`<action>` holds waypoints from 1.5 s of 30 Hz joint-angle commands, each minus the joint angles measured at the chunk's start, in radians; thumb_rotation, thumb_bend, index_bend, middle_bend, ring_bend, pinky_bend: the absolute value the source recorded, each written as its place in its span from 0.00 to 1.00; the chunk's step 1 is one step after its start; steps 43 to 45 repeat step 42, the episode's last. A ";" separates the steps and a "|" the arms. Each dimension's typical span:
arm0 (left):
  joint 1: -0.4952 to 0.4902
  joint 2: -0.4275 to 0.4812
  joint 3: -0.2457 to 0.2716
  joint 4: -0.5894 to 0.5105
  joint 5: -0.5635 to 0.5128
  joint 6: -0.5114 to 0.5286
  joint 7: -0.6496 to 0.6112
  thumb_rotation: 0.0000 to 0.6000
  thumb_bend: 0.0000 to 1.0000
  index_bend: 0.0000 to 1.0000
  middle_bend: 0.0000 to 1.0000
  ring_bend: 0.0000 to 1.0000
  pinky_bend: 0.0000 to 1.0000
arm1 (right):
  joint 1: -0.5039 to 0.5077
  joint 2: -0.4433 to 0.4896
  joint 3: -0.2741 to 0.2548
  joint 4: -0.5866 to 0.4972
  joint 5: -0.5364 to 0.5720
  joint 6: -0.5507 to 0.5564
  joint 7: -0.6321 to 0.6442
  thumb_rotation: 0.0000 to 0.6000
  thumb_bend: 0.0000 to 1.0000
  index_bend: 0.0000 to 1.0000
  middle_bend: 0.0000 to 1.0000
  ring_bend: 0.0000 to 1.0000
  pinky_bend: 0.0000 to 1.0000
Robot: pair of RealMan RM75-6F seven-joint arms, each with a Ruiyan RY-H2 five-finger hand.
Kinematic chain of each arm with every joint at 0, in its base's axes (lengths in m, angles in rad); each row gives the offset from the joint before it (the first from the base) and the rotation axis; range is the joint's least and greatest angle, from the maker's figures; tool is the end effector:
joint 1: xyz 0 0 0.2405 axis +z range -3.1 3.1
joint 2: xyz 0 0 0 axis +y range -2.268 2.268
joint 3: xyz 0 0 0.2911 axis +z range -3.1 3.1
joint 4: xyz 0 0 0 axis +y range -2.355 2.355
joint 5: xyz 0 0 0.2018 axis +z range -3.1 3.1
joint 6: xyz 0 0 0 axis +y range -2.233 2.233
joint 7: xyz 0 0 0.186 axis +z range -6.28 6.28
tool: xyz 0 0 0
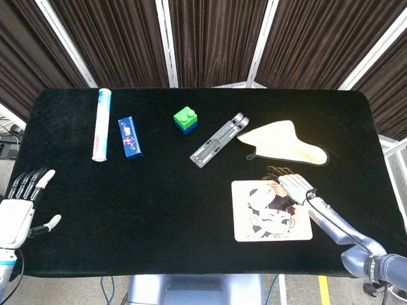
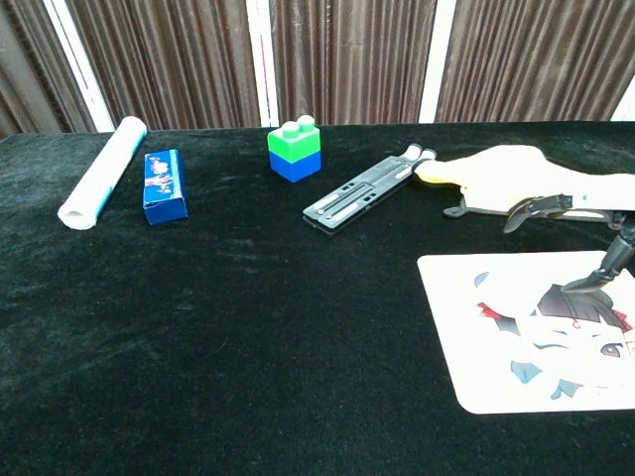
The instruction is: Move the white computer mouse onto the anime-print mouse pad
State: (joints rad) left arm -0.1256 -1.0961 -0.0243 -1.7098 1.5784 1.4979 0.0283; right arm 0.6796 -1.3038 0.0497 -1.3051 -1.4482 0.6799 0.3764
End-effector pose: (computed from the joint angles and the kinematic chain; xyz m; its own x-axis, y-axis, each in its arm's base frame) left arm -0.3000 0.2300 0.1738 0.3596 0.0035 0.9331 0.9254 -0.1293 -0.3562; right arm -0.2804 -0.3967 0.0321 0.3350 -0.5497 0.7653 -0.9402 -0.2487 0.2329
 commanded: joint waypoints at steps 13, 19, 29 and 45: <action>0.003 0.005 -0.001 0.003 0.000 0.004 -0.013 1.00 0.23 0.00 0.00 0.00 0.00 | -0.146 0.038 0.028 -0.107 0.128 0.236 -0.137 1.00 0.19 0.13 0.00 0.00 0.00; 0.001 0.002 -0.001 0.006 -0.007 -0.005 -0.007 1.00 0.23 0.00 0.00 0.00 0.00 | -0.226 0.045 0.021 -0.162 0.140 0.362 -0.179 1.00 0.18 0.13 0.00 0.00 0.00; -0.010 -0.016 -0.003 0.032 -0.035 -0.040 0.002 1.00 0.23 0.00 0.00 0.00 0.00 | -0.395 0.044 0.005 -0.200 0.142 0.631 -0.269 1.00 0.16 0.13 0.00 0.00 0.00; -0.019 -0.065 -0.003 0.092 -0.048 -0.060 0.008 1.00 0.22 0.00 0.00 0.00 0.00 | -0.504 0.054 -0.014 -0.194 0.123 0.737 -0.241 1.00 0.15 0.13 0.00 0.00 0.00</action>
